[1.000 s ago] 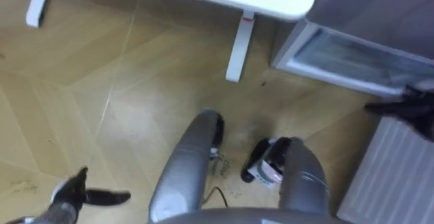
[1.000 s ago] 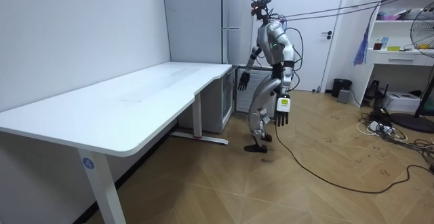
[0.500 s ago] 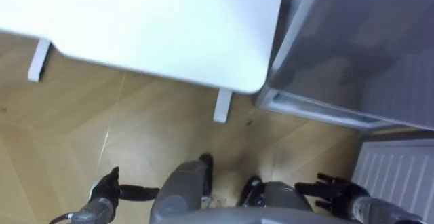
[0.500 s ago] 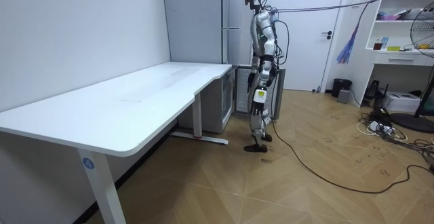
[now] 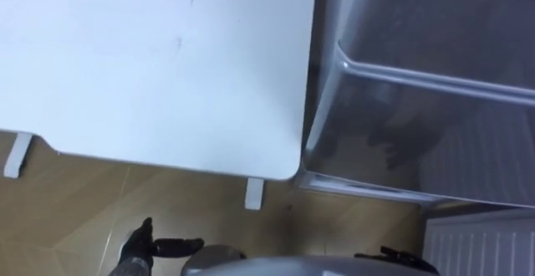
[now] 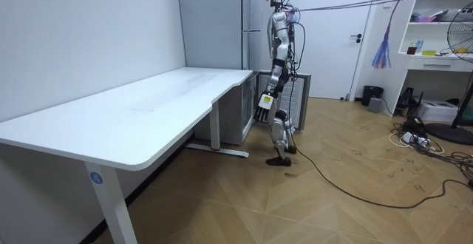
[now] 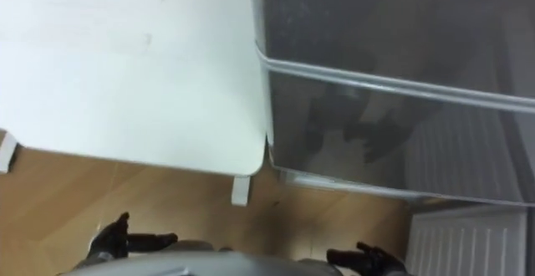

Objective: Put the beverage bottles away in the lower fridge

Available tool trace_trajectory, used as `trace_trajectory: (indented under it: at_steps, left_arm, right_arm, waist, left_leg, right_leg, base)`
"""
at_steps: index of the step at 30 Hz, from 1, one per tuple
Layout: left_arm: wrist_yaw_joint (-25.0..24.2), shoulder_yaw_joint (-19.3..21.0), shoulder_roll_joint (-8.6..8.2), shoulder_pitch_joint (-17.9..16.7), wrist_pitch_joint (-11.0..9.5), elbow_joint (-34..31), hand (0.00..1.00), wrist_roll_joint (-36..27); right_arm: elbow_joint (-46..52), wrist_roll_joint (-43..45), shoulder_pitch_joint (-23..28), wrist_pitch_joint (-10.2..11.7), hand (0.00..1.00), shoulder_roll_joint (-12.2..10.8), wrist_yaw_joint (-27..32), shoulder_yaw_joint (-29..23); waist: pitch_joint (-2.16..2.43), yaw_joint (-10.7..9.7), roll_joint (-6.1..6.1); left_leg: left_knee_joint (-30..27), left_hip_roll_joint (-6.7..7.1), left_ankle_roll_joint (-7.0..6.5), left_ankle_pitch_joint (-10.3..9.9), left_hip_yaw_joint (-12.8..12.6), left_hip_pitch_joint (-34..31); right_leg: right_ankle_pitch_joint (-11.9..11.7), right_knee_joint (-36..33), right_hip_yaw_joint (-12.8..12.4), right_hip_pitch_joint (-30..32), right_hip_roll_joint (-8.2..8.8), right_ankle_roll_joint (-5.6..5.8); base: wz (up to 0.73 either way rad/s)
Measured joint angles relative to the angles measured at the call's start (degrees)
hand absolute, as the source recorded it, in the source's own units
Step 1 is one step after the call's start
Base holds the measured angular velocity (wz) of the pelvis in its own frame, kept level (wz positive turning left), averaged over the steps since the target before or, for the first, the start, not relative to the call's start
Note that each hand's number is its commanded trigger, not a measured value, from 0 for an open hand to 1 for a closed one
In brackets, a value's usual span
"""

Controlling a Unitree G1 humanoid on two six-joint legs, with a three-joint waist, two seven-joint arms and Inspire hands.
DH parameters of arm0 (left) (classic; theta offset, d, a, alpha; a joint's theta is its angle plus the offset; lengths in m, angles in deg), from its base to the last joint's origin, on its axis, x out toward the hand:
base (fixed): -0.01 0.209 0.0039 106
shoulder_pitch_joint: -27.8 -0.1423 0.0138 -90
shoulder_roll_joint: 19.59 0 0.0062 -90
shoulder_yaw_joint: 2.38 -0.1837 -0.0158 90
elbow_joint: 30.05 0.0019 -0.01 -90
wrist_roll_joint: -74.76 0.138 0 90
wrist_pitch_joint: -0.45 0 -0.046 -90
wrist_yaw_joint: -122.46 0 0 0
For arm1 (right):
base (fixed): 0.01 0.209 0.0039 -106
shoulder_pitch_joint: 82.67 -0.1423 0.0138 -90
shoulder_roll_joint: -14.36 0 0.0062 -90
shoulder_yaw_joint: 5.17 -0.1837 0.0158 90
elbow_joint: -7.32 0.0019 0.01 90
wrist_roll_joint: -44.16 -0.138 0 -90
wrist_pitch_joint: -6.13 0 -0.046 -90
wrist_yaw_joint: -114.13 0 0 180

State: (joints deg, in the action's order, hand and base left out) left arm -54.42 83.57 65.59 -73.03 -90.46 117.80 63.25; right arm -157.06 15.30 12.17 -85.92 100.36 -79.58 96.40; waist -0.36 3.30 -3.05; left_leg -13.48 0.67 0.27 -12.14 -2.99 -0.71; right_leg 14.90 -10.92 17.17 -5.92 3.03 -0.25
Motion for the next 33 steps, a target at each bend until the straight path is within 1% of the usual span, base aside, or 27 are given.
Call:
trace_trajectory:
  at_steps: [2, 3, 6, 9, 11, 12, 14, 15, 16, 17, 18, 19, 20, 21, 22, 23, 24, 25, 26, 27, 28, 32, 33]
  left_arm:
    - [-0.2, 0.4, -0.04, 0.0, 0.1, 0.0, 0.00, 0.0]
    - [-0.3, 1.0, -0.14, -0.2, 0.3, 0.0, 0.00, 0.0]
    - [-0.3, 1.9, -0.27, -1.3, 0.9, 0.1, 0.00, 0.0]
    - [-0.3, 2.1, -0.28, -1.7, 1.4, 0.1, 0.00, 0.0]
    - [-0.3, 2.2, -0.32, -1.7, 1.7, 0.1, 0.00, 0.0]
    - [-0.3, 2.6, -0.46, -1.7, 2.1, 0.1, 0.00, 0.1]
    - [-0.4, 2.8, -0.62, -1.8, 2.4, 0.1, 0.00, 1.0]
    - [-0.4, 2.9, -0.74, -1.8, 2.6, 0.1, 0.00, 1.1]
    - [-0.3, 2.9, -0.78, -1.6, 2.8, 0.1, 0.00, 1.2]
    - [-0.3, 3.1, -0.67, -1.7, 2.9, 0.1, 0.00, 1.1]
    - [-0.2, 5.1, -0.63, -1.6, 2.8, 0.3, 0.00, 1.2]
    - [-0.1, 7.5, -1.56, -1.6, 3.0, 1.6, 0.00, 2.5]
    - [-0.2, 8.5, -1.63, -1.4, 3.0, 1.8, 0.00, 2.7]
    - [-0.4, 8.9, -1.47, -1.3, 3.0, 2.0, 0.00, 3.3]
    - [-0.6, 8.7, -1.70, -1.3, 2.9, 1.8, 0.00, 3.7]
    - [-0.7, 8.6, -1.79, -1.2, 3.0, 1.8, 0.00, 3.7]
    - [-0.7, 8.3, -1.92, -1.2, 3.0, 1.6, 0.00, 3.8]
    - [-0.7, 8.4, -1.90, -1.2, 3.0, 1.6, 0.00, 4.1]
    - [-0.6, 8.5, -1.84, -1.3, 3.0, 1.8, 0.00, 4.8]
    - [-0.5, 8.7, -1.79, -1.5, 3.0, 1.8, 0.00, 5.1]
    - [-0.3, 9.1, -1.72, -2.2, 3.0, 1.8, 0.00, 5.1]
    - [-0.2, 9.2, -1.63, -2.5, 3.0, 2.0, 0.00, 5.5]
    - [-0.1, 9.2, -1.63, -2.5, 3.0, 2.0, 0.00, 5.7]
  right_arm:
    - [0.2, 0.5, 0.0, -0.2, 0.00, 0.0, 0.1, 0.0]
    - [0.6, 1.1, 0.0, -0.5, 0.00, 0.0, 0.2, -0.3]
    - [0.8, 1.7, 0.2, -0.6, 0.00, 0.0, 0.5, -0.4]
    - [1.0, 2.3, 0.3, -0.6, 0.00, 0.0, 0.6, -0.5]
    - [0.9, 2.7, 0.4, -0.6, 0.00, 0.0, 0.6, -0.6]
    - [0.8, 3.8, 0.3, -0.6, 0.00, 0.0, 0.6, -0.9]
    - [0.8, 4.7, 0.4, -0.5, 0.00, 0.0, 0.6, -1.7]
    - [0.6, 4.7, 0.4, -0.5, 0.00, 0.0, 0.7, -2.3]
    - [0.6, 4.5, 0.5, -0.4, 0.00, 0.0, 1.1, -2.9]
    - [0.8, 4.5, 0.5, -0.4, 0.00, -0.1, 1.2, -2.9]
    - [1.2, 4.7, -0.2, -0.3, 0.00, -0.6, 1.2, -2.7]
    - [1.2, 4.7, -0.3, 0.0, 0.00, -1.0, 1.8, -2.7]
    - [1.2, 4.3, -0.2, 0.2, 0.00, -1.3, 2.3, -2.9]
    - [1.0, 3.4, 0.1, 0.6, 0.00, -1.8, 2.6, -3.9]
    - [0.8, 3.4, 0.2, 0.9, 0.00, -1.8, 2.8, -4.0]
    - [0.7, 3.4, 0.2, 0.9, 0.00, -1.8, 2.8, -4.0]
    - [0.6, 3.5, 0.2, 0.9, 0.00, -1.7, 2.8, -4.2]
    - [0.6, 3.7, 0.5, 0.8, 0.00, -1.8, 2.5, -5.1]
    - [0.6, 4.0, 0.7, 0.7, 0.00, -1.8, 2.3, -5.4]
    - [0.6, 4.4, 0.9, 0.7, 0.00, -1.8, 1.9, -6.0]
    - [0.6, 4.4, 1.0, 0.7, 0.00, -1.8, 1.8, -6.0]
    - [0.7, 4.4, 1.0, 0.7, 0.00, -1.8, 1.9, -6.1]
    - [0.7, 4.4, 1.0, 0.7, 0.00, -1.8, 1.9, -6.1]
  waist:
    - [-0.04, 0.0, -0.05]
    - [-0.19, 0.0, -0.03]
    - [-0.26, -0.3, -0.02]
    - [-0.28, -0.5, -0.12]
    - [-0.29, -0.5, -0.18]
    - [-0.21, -0.4, -0.28]
    - [-0.26, -0.4, -0.22]
    - [-0.45, -0.4, 0.28]
    - [-0.63, -0.2, 1.17]
    - [-0.57, 0.1, 1.19]
    - [-0.48, 1.0, 0.42]
    - [-0.20, 0.1, 0.72]
    - [-0.37, -0.8, 0.67]
    - [-0.40, -2.1, 0.14]
    - [-0.36, -2.5, 0.31]
    - [-0.16, -2.8, 0.40]
    - [0.05, -2.9, 0.63]
    - [0.06, -2.4, 1.03]
    - [0.13, -1.9, 0.97]
    - [0.04, -1.3, 0.68]
    - [0.02, -1.3, 0.56]
    - [0.00, -1.4, 0.74]
    - [-0.02, -1.4, 0.81]
  left_leg:
    - [0.1, 0.02, 0.01, 0.0, -0.2, 0.7]
    - [0.4, -0.02, 0.01, 0.0, -0.2, 1.4]
    - [0.9, -0.04, 0.00, 0.0, -0.1, 3.0]
    - [0.9, -0.04, 0.00, 0.0, -0.1, 3.6]
    - [1.2, -0.08, 0.00, 0.0, 0.2, 4.2]
    - [1.6, -0.08, 0.00, 0.0, 0.2, 4.6]
    - [2.7, -0.33, -0.01, 0.0, 0.9, 5.5]
    - [3.5, -1.08, 0.00, 0.0, 2.7, 6.5]
    - [3.9, -2.45, 0.02, 0.0, 5.6, 7.5]
    - [3.9, -2.95, 0.09, 0.0, 7.6, 7.7]
    - [3.6, -3.00, 0.68, -0.4, 9.7, 6.8]
    - [3.0, -4.14, 2.75, -1.6, 9.3, 5.9]
    - [2.6, -4.22, 2.88, -1.8, 8.3, 5.7]
    - [2.7, -4.13, 2.86, -1.8, 5.4, 5.2]
    - [3.5, -3.84, 2.56, -1.5, 2.7, 5.1]
    - [3.8, -3.85, 2.40, -1.3, 1.8, 5.2]
    - [4.1, -3.80, 2.20, -1.2, 1.4, 6.0]
    - [4.0, -3.62, 2.17, -1.1, 1.4, 6.4]
    - [3.9, -3.50, 2.17, -1.1, 1.4, 6.5]
    - [3.9, -3.33, 2.16, -1.1, 1.6, 6.7]
    - [4.0, -3.19, 2.11, -1.2, 1.6, 6.7]
    - [4.0, -2.91, 2.05, -1.2, 1.4, 6.8]
    - [4.0, -2.90, 2.05, -1.2, 1.4, 6.8]
  right_leg:
    - [0.0, 0.4, -0.7, -0.6, -0.04, -0.01]
    - [0.0, 0.4, -1.5, -1.1, -0.12, -0.01]
    - [0.0, 0.5, -1.7, -2.3, -0.16, -0.01]
    - [0.0, 0.4, -2.7, -2.8, -0.19, -0.01]
    - [0.0, 0.2, -2.7, -3.2, -0.23, -0.01]
    - [0.0, 0.3, -2.8, -3.4, -0.26, -0.01]
    - [0.0, -0.4, -2.6, -3.3, -0.50, -0.01]
    - [0.0, -3.1, -2.5, -2.4, -0.86, 0.00]
    - [0.4, -5.6, -3.8, -0.8, -1.63, 0.25]
    - [1.0, -4.6, -5.9, -0.3, -2.04, -0.19]
    - [-1.2, 2.6, -8.1, 0.7, -2.49, -2.18]
    - [-3.3, 2.4, -5.9, 0.6, -3.73, -2.27]
    - [-3.4, 2.2, -5.1, 0.6, -3.86, -2.35]
    - [-3.4, 2.4, -5.4, 0.1, -3.85, -2.35]
    - [-3.4, 2.4, -6.5, -0.3, -3.85, -2.34]
    - [-3.4, 2.4, -6.7, -0.4, -3.86, -2.31]
    - [-3.4, 2.4, -7.4, -0.5, -3.99, -2.30]
    - [-3.4, 2.3, -7.8, -0.5, -4.27, -2.29]
    - [-3.4, 2.4, -7.8, -0.6, -4.24, -2.29]
    - [-3.4, 2.6, -7.7, -0.9, -4.13, -2.28]
    - [-3.4, 2.8, -7.7, -1.0, -4.02, -2.25]
    - [-3.4, 2.8, -7.9, -1.0, -3.77, -2.22]
    - [-3.4, 2.8, -8.3, -1.0, -3.77, -2.21]
  base:
    - [-0.15]
    - [-0.17]
    - [-0.10]
    - [0.00]
    - [0.02]
    - [-0.05]
    - [-0.09]
    - [-0.22]
    - [-0.31]
    - [-0.70]
    - [-0.61]
    - [-0.40]
    - [0.23]
    - [0.40]
    - [0.42]
    - [0.44]
    - [0.37]
    - [0.23]
    - [0.00]
    - [-0.07]
    - [-0.05]
    - [-0.07]
    - [-0.06]
